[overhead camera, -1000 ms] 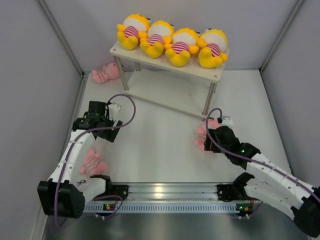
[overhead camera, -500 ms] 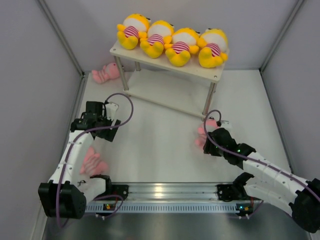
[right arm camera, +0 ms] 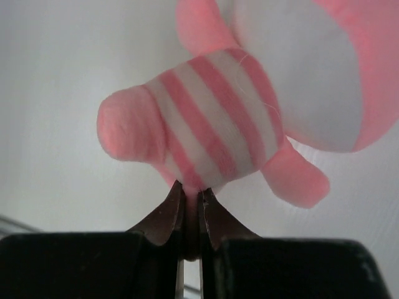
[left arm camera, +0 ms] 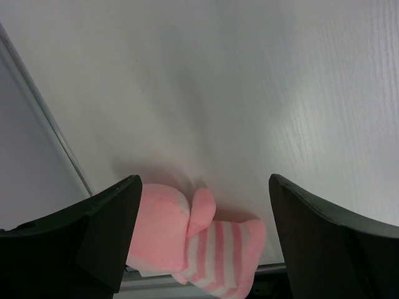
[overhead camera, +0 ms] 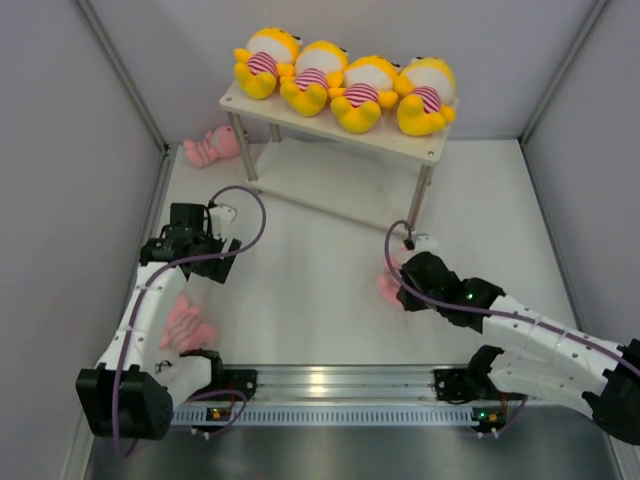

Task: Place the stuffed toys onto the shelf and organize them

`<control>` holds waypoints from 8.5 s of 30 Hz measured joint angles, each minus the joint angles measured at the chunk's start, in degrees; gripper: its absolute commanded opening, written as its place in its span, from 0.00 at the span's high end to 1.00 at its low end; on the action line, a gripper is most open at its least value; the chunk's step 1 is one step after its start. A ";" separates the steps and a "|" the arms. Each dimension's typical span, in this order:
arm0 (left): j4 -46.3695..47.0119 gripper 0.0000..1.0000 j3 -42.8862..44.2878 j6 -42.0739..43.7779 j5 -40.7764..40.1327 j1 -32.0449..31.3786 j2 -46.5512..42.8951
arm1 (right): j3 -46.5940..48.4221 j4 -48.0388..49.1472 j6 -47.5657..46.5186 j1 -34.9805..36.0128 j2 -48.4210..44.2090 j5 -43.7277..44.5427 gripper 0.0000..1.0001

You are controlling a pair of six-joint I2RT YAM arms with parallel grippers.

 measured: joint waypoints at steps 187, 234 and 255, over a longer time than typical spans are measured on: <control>1.92 1.00 11.02 -25.70 24.26 6.86 -1.64 | 50.03 48.19 -47.15 25.11 52.83 -10.82 0.32; -2.32 0.33 14.43 -15.02 24.79 6.75 -2.95 | 37.46 36.79 -66.84 -1.99 45.68 -26.51 1.00; -2.34 0.34 14.38 -14.69 25.29 6.75 -1.31 | 30.84 47.39 -72.32 -11.37 48.83 -27.89 0.82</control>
